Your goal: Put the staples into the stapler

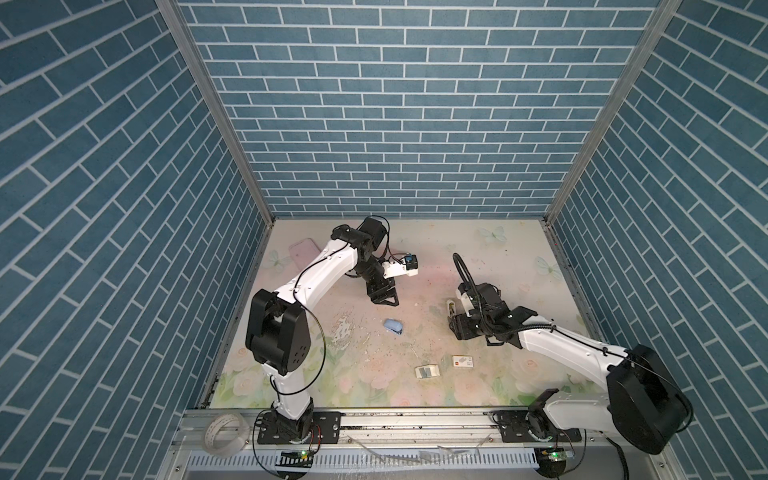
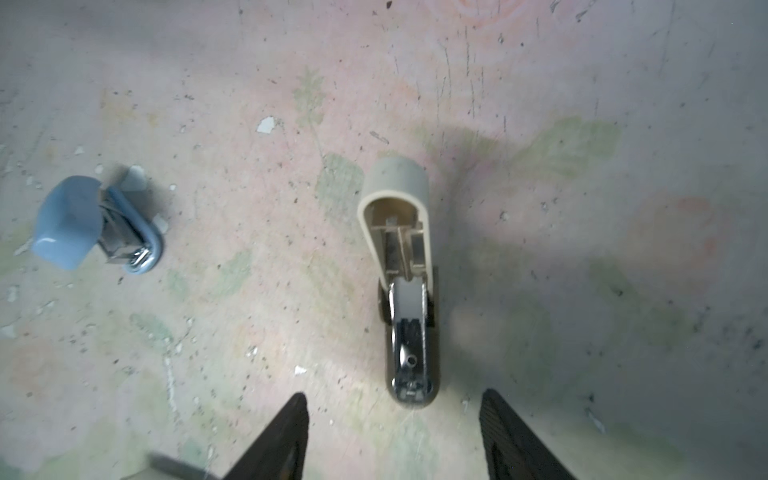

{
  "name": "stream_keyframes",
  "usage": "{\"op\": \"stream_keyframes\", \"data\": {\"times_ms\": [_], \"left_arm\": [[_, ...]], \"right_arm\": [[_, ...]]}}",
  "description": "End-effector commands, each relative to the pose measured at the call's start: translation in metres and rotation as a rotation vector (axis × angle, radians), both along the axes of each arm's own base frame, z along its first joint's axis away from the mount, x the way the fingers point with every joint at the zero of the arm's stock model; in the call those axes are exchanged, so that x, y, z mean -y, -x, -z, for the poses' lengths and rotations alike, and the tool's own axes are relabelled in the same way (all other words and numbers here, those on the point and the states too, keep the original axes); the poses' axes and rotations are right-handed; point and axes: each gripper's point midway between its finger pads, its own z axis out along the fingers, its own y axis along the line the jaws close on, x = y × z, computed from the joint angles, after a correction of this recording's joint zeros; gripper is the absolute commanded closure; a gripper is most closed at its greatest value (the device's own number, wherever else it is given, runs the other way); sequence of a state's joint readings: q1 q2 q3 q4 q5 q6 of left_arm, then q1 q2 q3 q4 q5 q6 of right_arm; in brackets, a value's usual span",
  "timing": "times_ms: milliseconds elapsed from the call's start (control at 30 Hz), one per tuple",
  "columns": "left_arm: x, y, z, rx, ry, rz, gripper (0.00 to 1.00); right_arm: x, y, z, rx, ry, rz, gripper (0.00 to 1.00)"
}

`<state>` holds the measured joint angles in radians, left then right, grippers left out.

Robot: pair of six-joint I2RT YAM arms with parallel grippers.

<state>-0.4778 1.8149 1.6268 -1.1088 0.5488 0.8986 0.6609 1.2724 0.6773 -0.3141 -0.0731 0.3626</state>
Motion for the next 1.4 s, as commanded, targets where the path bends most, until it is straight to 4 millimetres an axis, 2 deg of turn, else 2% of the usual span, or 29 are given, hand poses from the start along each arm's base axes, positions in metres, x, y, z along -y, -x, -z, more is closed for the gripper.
{"op": "stream_keyframes", "data": {"times_ms": [0,67,133,200,333,467,633,867,1100,1367], "left_arm": [[-0.001,0.012,0.019,-0.007,-0.059,0.076,0.26],[0.002,0.017,0.032,0.016,-0.098,0.112,0.27],[0.006,0.023,0.047,0.045,-0.138,0.159,0.29],[0.009,0.028,0.058,0.056,-0.165,0.192,0.30],[0.012,0.032,0.073,0.073,-0.205,0.242,0.32],[0.013,0.034,0.082,0.065,-0.224,0.277,0.32],[0.009,0.035,0.103,0.099,-0.277,0.327,0.35],[0.012,0.039,0.109,0.094,-0.281,0.339,0.38],[0.012,0.043,0.121,0.099,-0.300,0.352,0.49],[0.008,0.046,0.123,0.116,-0.298,0.353,0.61]], "right_arm": [[-0.001,0.030,-0.009,-0.128,-0.053,-0.005,0.35],[-0.004,0.041,-0.019,-0.172,-0.099,-0.007,0.37],[0.002,0.048,-0.028,-0.189,-0.109,0.025,0.38],[0.006,0.053,-0.037,-0.189,-0.139,0.052,0.39],[0.001,0.059,-0.050,-0.211,-0.289,0.077,0.41],[0.006,0.057,-0.055,-0.180,-0.346,0.115,0.41],[0.013,0.053,-0.053,-0.175,-0.383,0.151,0.42],[0.017,0.047,-0.050,-0.176,-0.413,0.176,0.43],[0.020,0.046,-0.046,-0.176,-0.419,0.189,0.45],[0.020,0.044,-0.046,-0.175,-0.426,0.189,0.46]]}}
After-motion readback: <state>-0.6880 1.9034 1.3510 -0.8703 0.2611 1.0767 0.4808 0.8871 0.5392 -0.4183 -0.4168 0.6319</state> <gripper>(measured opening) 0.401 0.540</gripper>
